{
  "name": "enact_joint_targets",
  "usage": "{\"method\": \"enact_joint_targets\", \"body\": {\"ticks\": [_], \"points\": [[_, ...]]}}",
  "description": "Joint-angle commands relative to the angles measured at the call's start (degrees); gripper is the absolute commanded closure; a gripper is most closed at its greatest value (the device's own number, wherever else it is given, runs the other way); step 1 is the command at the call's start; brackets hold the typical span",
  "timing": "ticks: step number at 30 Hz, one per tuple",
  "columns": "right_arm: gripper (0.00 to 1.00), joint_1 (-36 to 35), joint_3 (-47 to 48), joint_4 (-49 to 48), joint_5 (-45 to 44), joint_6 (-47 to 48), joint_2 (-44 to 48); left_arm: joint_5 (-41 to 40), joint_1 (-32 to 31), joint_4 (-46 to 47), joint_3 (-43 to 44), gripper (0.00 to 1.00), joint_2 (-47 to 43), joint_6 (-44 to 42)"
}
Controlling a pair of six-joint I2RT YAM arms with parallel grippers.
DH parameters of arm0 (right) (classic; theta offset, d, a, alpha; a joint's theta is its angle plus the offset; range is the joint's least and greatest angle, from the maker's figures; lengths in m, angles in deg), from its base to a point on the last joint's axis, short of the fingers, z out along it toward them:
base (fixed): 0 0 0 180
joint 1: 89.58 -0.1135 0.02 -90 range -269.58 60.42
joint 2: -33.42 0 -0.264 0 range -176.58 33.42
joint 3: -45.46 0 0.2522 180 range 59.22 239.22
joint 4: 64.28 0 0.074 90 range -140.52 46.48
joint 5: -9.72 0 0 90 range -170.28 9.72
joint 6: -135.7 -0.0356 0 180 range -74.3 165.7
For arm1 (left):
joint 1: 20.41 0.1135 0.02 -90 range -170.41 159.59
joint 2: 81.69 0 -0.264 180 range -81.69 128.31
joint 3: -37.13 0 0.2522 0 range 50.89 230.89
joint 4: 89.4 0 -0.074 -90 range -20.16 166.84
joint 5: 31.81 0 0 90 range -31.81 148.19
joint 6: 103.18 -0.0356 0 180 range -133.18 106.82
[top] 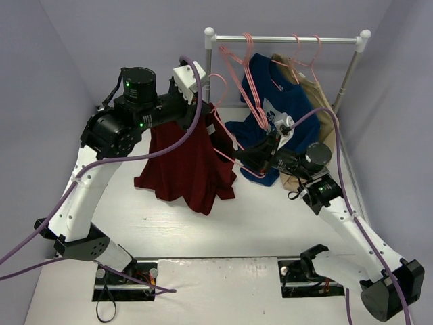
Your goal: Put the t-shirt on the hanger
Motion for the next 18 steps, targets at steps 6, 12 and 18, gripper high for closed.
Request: {"method": "enact_joint_targets", "body": {"ticks": [6, 12, 18], "points": [[1.00, -0.17, 1.23, -8.34, 3.31, 1.22, 2.37, 2.94, -0.45, 4.72, 3.35, 0.88, -0.54, 0.67], [1.00, -0.17, 0.98, -8.34, 3.57, 1.14, 2.11, 0.07, -0.28, 4.63, 0.16, 0.58, -4.59, -1.14], [1.00, -0.17, -0.05, -8.25, 4.12, 1.45, 1.79, -1.71, 0.88, 4.28, -3.16, 0.52, -8.28, -3.45]]}}
